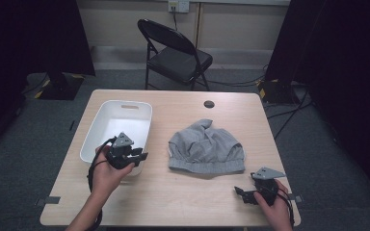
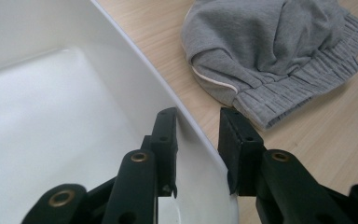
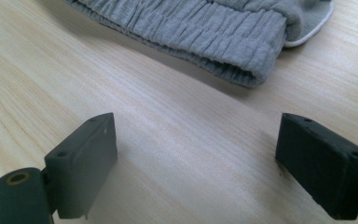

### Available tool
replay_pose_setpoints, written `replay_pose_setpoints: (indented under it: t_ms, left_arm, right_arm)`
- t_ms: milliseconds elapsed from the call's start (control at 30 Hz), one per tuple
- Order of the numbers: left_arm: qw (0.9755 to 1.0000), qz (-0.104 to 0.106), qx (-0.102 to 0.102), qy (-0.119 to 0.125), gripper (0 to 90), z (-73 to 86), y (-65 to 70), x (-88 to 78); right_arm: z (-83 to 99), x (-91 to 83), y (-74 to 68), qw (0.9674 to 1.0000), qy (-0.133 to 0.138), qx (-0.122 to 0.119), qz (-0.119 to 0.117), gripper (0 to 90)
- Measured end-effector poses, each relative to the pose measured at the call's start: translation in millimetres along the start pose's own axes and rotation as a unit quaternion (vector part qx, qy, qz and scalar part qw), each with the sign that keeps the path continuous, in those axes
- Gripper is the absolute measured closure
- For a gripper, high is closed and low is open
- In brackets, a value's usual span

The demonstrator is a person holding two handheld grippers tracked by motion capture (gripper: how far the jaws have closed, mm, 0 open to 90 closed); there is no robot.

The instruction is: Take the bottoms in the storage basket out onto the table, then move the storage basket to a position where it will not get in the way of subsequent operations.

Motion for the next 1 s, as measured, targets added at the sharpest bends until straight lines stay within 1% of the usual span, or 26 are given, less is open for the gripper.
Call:
replay_pose_setpoints:
  t_ms: [33, 400, 467, 567, 600, 633, 767, 1000]
  left_arm:
    - [1.0000, 0.000, -0.003, 0.001, 68.1, -0.3, -0.6, 0.3]
    - [1.0000, -0.004, -0.004, 0.000, 68.1, -4.9, -12.8, 2.9]
    - [1.0000, -0.004, -0.007, 0.000, 68.2, -6.1, -14.5, 4.0]
    - [1.0000, -0.006, -0.005, 0.000, 68.2, -7.9, -19.2, 5.1]
    - [0.9999, -0.007, -0.009, 0.002, 68.2, -8.6, -19.9, 5.9]
    - [1.0000, -0.007, -0.006, 0.001, 68.2, -9.2, -21.3, 6.2]
    - [0.9999, -0.009, -0.012, 0.003, 68.2, -10.7, -23.5, 7.6]
    - [0.9998, -0.017, -0.014, 0.004, 68.2, -13.3, -28.8, 9.6]
  right_arm:
    - [0.0, 0.0, 0.0, 1.0000, 0.000, 0.000, 0.000, 11.8]
    - [0.0, 0.0, 0.0, 1.0000, 0.000, 0.000, 0.000, 11.8]
    - [0.0, 0.0, 0.1, 1.0000, 0.000, 0.000, 0.000, 11.8]
    - [0.0, 0.0, 0.0, 1.0000, 0.000, 0.000, 0.000, 11.8]
    - [0.0, 0.0, 0.0, 1.0000, 0.000, 0.000, 0.000, 11.8]
    - [0.0, 0.0, 0.0, 1.0000, 0.000, 0.000, 0.000, 11.8]
    - [-0.1, 0.0, 0.0, 1.0000, 0.000, 0.000, 0.000, 11.7]
    - [0.0, 0.0, 0.0, 1.0000, 0.000, 0.000, 0.000, 11.8]
Point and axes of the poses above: each handheld gripper's, and its own axes: x roughly forward along the jaws, z roughly out of its underside, y roughly to its right, the point moved 9 cm from there along x, roughly forward along the jaws, and after that the axes turned 8 degrees about z, right-handed, at the moved point
